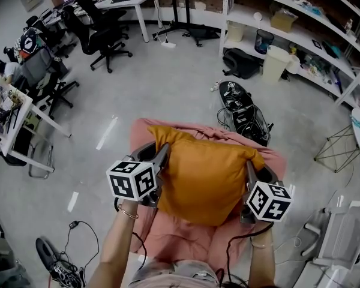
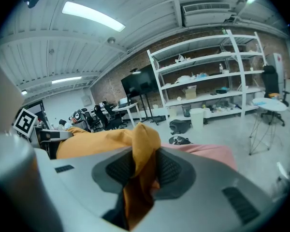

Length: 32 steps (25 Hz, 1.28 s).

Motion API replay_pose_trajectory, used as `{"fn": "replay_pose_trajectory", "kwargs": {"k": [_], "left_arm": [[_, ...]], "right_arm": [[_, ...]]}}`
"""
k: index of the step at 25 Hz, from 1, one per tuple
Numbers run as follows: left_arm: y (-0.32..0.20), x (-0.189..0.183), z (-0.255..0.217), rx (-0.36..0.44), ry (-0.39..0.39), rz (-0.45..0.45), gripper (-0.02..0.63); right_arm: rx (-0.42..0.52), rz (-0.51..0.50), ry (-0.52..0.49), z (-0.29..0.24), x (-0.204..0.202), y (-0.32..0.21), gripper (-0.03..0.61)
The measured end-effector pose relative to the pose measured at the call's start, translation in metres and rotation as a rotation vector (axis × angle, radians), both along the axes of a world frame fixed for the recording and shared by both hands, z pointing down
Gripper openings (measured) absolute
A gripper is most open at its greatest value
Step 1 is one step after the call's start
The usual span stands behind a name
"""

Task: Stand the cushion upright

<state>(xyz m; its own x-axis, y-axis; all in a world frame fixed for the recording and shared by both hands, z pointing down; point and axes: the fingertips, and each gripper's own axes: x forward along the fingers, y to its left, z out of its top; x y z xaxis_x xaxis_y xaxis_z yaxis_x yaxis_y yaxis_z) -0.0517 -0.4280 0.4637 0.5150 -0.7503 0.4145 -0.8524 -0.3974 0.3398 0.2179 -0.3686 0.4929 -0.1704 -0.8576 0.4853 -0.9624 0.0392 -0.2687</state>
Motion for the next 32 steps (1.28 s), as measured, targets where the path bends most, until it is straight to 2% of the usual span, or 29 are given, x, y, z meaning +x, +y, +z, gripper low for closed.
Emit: {"fn": "replay_pose_trajectory", "kwargs": {"k": [9,14,17,19,23,27,32], "left_arm": [[-0.032,0.005,0.020,-0.020,0.019,0.021,0.103],[-0.045,0.010,0.034,-0.040,-0.062,0.041,0.117],[-0.051,0.013,0.040,-0.035,-0.122,0.052,0.129],[-0.053,0.010,0.042,-0.026,-0.135,0.052,0.140],[-0.050,0.006,0.040,-0.013,-0.118,0.060,0.163],[-0.044,-0.001,0.032,-0.024,-0.076,0.058,0.236],[-0.038,-0.006,0.026,-0.035,-0.039,0.050,0.256]], "right_arm": [[-0.015,-0.005,0.004,0.014,0.006,-0.027,0.140],[-0.030,-0.013,0.015,0.022,0.009,-0.039,0.158],[-0.032,-0.013,0.029,0.025,0.012,-0.044,0.188],[-0.032,-0.014,0.022,0.027,0.012,-0.045,0.212],[-0.034,-0.023,-0.021,0.029,0.014,-0.041,0.249],[-0.026,-0.037,-0.057,0.021,0.020,-0.031,0.275],[-0.002,-0.051,-0.064,0.008,0.022,-0.023,0.281]]}}
